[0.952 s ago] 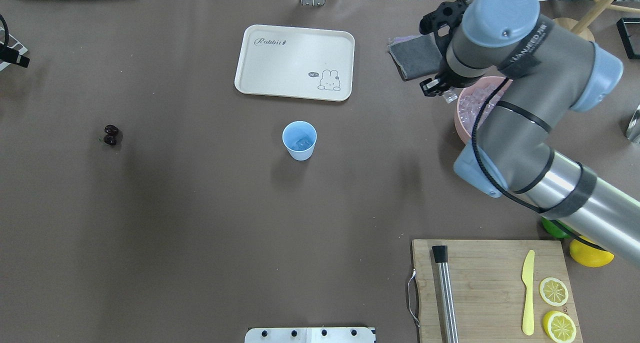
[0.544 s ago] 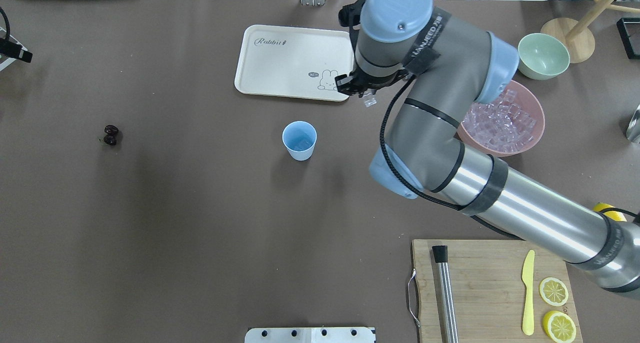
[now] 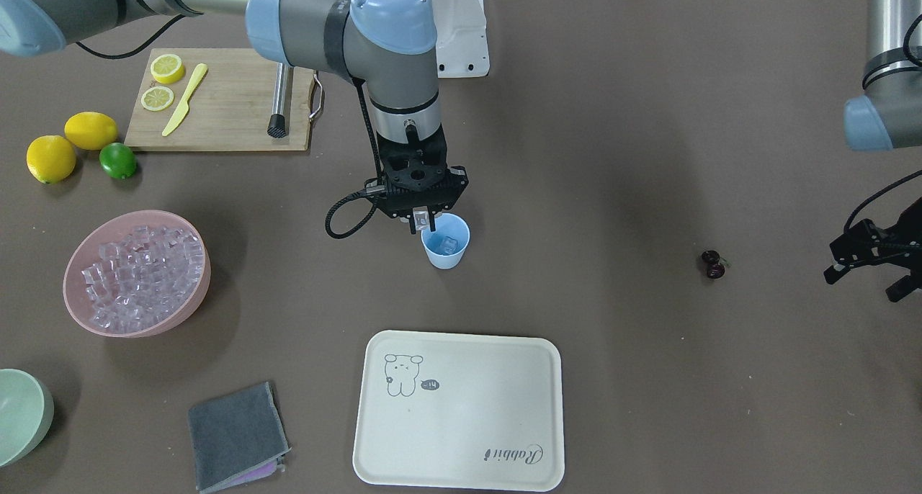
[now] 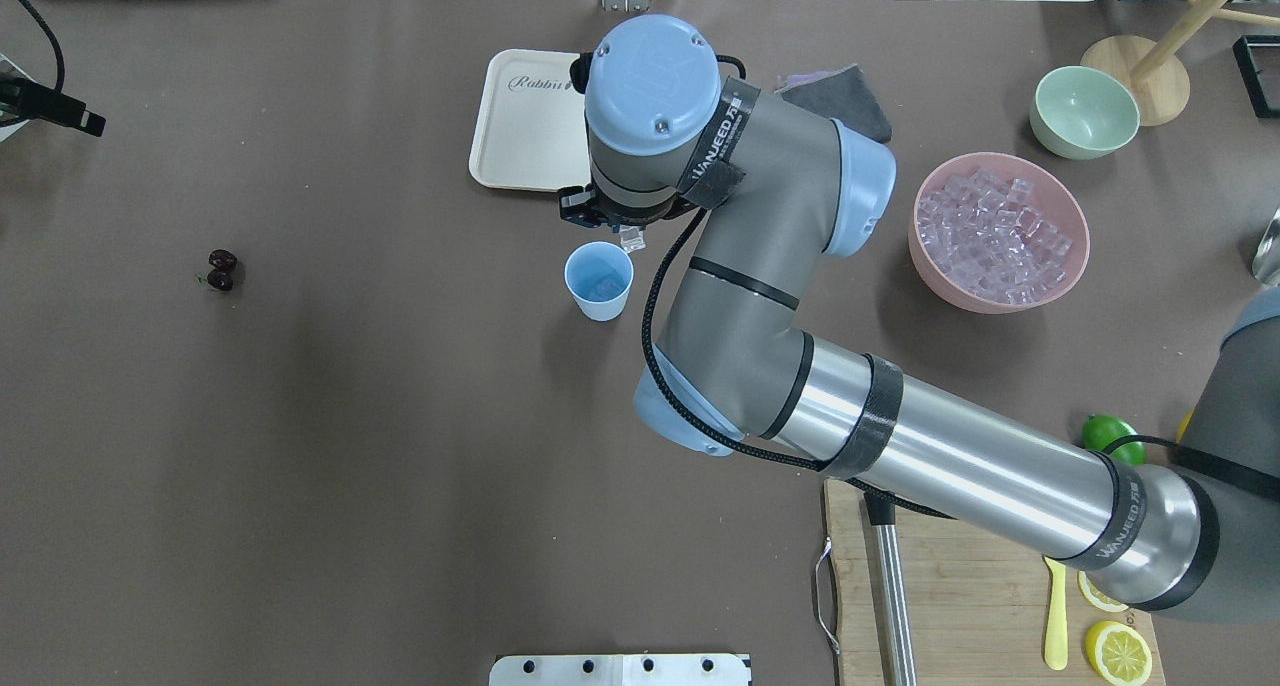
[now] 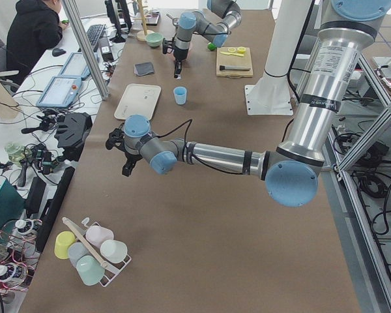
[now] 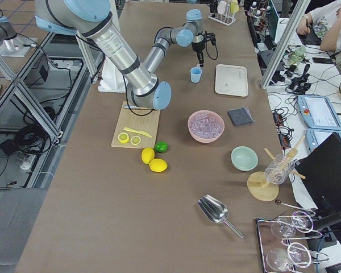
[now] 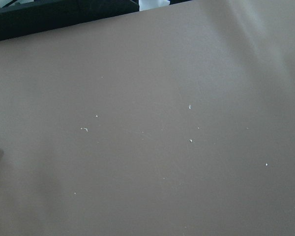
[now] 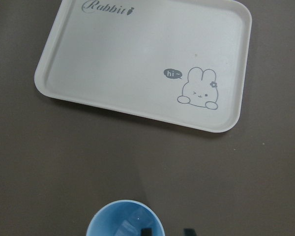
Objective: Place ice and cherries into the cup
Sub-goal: 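Carry the ice cube with the right gripper over the blue cup, then drop ice into cup, withdraw right arm while left arm approaches cherries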
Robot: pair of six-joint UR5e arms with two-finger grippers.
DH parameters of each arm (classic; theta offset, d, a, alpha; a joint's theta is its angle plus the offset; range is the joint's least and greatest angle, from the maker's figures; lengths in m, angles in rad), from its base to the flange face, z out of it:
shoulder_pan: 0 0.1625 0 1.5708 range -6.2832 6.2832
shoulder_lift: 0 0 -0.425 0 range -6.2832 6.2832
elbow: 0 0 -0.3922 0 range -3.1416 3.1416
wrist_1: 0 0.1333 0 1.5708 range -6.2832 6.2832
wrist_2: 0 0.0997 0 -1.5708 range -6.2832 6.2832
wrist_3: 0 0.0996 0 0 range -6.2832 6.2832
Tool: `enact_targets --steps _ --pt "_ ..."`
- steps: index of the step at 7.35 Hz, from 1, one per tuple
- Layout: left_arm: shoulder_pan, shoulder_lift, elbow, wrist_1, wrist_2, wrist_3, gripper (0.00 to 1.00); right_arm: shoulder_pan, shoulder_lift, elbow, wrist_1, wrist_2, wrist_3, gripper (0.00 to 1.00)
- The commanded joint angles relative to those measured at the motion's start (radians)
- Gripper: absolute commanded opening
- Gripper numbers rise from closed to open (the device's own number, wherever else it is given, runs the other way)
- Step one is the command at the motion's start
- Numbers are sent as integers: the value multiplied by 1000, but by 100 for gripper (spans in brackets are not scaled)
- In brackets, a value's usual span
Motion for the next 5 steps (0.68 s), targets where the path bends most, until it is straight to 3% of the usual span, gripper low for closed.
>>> enact_targets --steps 1,3,4,5 --pt "11 1 0 -3 0 -3 98 -32 67 -120 70 -31 30 0" --pt "11 1 -1 -3 0 -6 98 -49 55 -116 76 -40 30 0" --pt "11 1 -1 -1 0 -6 98 -50 44 -114 76 -42 10 16" --pt "9 1 -3 -1 0 -6 98 -47 44 -113 76 -44 -4 25"
